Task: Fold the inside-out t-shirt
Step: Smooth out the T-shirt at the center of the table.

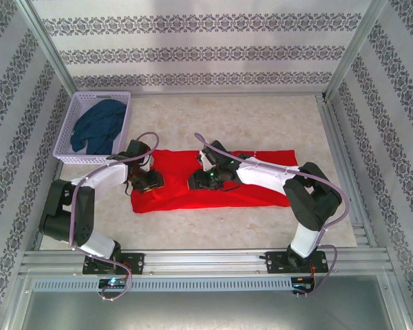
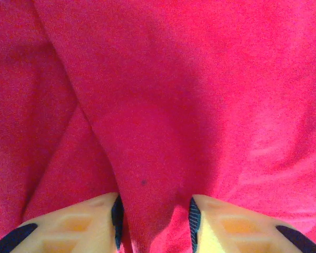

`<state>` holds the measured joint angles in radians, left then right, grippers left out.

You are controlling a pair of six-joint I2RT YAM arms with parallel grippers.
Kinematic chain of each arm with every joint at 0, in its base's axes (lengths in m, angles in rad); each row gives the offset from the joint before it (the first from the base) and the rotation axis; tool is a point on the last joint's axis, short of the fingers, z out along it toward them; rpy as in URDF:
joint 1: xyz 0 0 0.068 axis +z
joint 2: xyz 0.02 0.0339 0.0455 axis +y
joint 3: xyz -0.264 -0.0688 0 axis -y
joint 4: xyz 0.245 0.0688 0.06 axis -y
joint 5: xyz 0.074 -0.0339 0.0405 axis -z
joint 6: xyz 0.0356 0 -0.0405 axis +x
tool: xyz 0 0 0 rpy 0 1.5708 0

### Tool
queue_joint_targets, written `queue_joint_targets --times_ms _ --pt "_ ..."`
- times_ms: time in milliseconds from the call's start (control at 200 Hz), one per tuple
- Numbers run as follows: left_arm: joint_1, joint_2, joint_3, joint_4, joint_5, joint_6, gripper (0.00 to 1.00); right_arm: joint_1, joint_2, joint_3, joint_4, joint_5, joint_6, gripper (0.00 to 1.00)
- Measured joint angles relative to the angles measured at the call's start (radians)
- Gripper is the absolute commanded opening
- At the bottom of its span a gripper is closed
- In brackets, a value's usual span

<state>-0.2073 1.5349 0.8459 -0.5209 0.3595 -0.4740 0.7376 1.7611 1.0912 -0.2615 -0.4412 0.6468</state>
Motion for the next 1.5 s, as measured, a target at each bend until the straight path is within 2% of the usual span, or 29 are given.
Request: queue_joint_targets --times_ms 110,185,485,525,595,665,794,989,1099,1179,1269,1499 --pt "0.0 0.003 -0.01 0.002 0.003 -0.004 0.17 0.0 0.0 0.003 -0.007 0.0 -0.001 0.46" --pt "0.0 -0.003 -0.014 -0.002 0.002 -0.004 0.12 0.0 0.0 0.006 -0.011 0.0 -0.004 0.46" --pt "0.0 -0.048 0.01 -0.132 -0.046 -0.013 0.08 -0.001 0.0 0.006 -0.011 0.001 -0.008 0.46" --pt "0.0 -0.055 0.016 -0.149 -0.053 -0.015 0.12 -0.001 0.0 0.005 -0.011 0.001 -0.008 0.46" --pt "0.0 -0.064 0.026 -0.173 -0.06 -0.022 0.29 -0.001 0.0 0.002 -0.006 0.001 -0.011 0.46" --pt "0.0 -0.064 0.031 -0.185 -0.074 -0.033 0.42 -0.002 0.0 -0.003 -0.001 0.0 -0.013 0.46" --pt "0.0 -0.043 0.049 -0.214 -0.134 -0.03 0.52 -0.009 -0.002 -0.006 -0.001 0.001 -0.026 0.47" --pt "-0.01 -0.081 0.07 -0.221 -0.254 -0.027 0.61 -0.027 -0.046 -0.018 -0.019 0.018 -0.064 0.48" --pt "-0.008 -0.09 0.071 -0.185 -0.291 -0.01 0.75 -0.019 -0.053 -0.018 0.016 0.019 -0.082 0.52" --pt "0.014 -0.075 0.07 -0.135 -0.28 0.008 0.89 0.006 -0.053 -0.018 0.053 0.019 -0.087 0.57" --pt "0.051 -0.053 0.069 -0.063 -0.263 0.033 1.0 0.027 -0.053 -0.018 0.101 0.023 -0.098 0.64" --pt "0.092 0.074 0.087 0.048 -0.256 0.093 1.0 0.031 -0.059 -0.024 0.135 0.038 -0.106 0.69"
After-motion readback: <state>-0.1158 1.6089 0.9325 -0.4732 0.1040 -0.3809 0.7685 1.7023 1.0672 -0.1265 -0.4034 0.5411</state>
